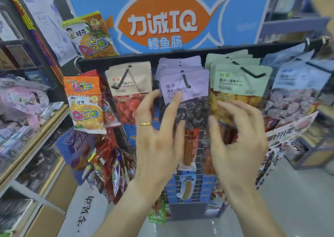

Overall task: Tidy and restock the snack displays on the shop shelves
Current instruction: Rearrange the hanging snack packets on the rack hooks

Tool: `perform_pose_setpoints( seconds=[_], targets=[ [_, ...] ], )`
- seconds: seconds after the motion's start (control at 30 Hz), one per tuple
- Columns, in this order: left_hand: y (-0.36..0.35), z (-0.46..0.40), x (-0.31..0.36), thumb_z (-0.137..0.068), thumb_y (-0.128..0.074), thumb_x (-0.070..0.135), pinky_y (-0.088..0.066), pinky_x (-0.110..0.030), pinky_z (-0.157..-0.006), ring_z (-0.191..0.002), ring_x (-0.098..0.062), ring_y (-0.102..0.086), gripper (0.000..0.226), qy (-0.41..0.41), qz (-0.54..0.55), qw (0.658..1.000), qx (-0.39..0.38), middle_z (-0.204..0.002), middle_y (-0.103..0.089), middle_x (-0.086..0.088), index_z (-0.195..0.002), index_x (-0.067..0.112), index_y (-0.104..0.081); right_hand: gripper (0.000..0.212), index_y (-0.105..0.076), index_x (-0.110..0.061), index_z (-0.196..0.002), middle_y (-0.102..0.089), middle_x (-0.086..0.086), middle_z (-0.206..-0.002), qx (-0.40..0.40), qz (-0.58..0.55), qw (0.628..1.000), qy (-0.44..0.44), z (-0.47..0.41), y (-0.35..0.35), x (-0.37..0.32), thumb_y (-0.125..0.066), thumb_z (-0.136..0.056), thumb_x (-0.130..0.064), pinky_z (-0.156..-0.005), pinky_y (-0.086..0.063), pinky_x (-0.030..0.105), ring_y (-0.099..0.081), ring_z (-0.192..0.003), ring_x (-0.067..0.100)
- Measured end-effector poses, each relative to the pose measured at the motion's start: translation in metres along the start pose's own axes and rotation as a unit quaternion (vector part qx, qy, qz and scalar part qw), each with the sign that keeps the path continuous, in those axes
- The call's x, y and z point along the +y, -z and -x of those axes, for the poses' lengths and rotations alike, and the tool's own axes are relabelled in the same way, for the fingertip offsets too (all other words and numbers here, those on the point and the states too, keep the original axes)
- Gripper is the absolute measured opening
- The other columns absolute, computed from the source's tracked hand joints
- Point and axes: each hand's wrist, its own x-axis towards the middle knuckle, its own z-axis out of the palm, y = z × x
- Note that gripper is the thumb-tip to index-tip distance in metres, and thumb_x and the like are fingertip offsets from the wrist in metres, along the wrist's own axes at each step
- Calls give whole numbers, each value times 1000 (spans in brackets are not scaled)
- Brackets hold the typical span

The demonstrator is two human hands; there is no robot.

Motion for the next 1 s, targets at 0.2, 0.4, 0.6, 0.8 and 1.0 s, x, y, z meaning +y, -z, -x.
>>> perform_pose_setpoints(
  seconds=[0.2, 0.4, 0.6, 0.8, 1.0],
  targets=[
    [-29, -2, 42, -95, -65, 3, -40, -54, -113, -129, -46, -53, 44, -160, -69, 985, -5, -140, -58, -24, -138, 12, -65, 42, -60, -12, -136, -54, 10, -140, -12, 47, 999, -16, -18, 15, 40, -69, -94, -16, -112, -39, 33, -49, -132, 22],
    [-62, -6, 51, -99, -54, 6, -24, -55, -123, -143, -44, -42, 47, -154, -117, 977, -87, -155, -47, -20, -146, 9, -56, 35, -65, -12, -130, -56, 9, -137, 49, 52, 997, 0, -31, 44, 58, -67, -95, -9, -110, -43, 34, -53, -130, 21],
    [-68, -3, 58, -95, -61, 3, -24, -55, -124, -141, -44, -44, 50, -171, -138, 972, -77, -154, -46, -21, -144, 10, -58, 64, -42, -18, -148, -38, 9, -154, 25, 81, 990, -110, -59, 73, 97, -71, -93, -29, -110, -18, 9, -31, -141, 4],
    [-80, -13, 70, -97, -59, 3, -29, -54, -121, -141, -42, -44, 49, -171, -145, 972, -73, -157, -43, -20, -145, 12, -57, 70, -36, -19, -152, -40, -5, -155, -40, 46, 994, -85, -72, 69, 114, -72, -93, -26, -118, -33, 37, -37, -143, 10],
    [-84, -12, 76, -98, -61, 5, -34, -52, -118, -142, -41, -44, 47, -158, -173, 970, -66, -157, -44, -18, -144, 11, -58, 69, -36, -23, -152, -41, -6, -154, -74, 35, 993, -85, -77, 78, 122, -71, -93, -29, -119, -31, 36, -35, -143, 10]
  ],
)
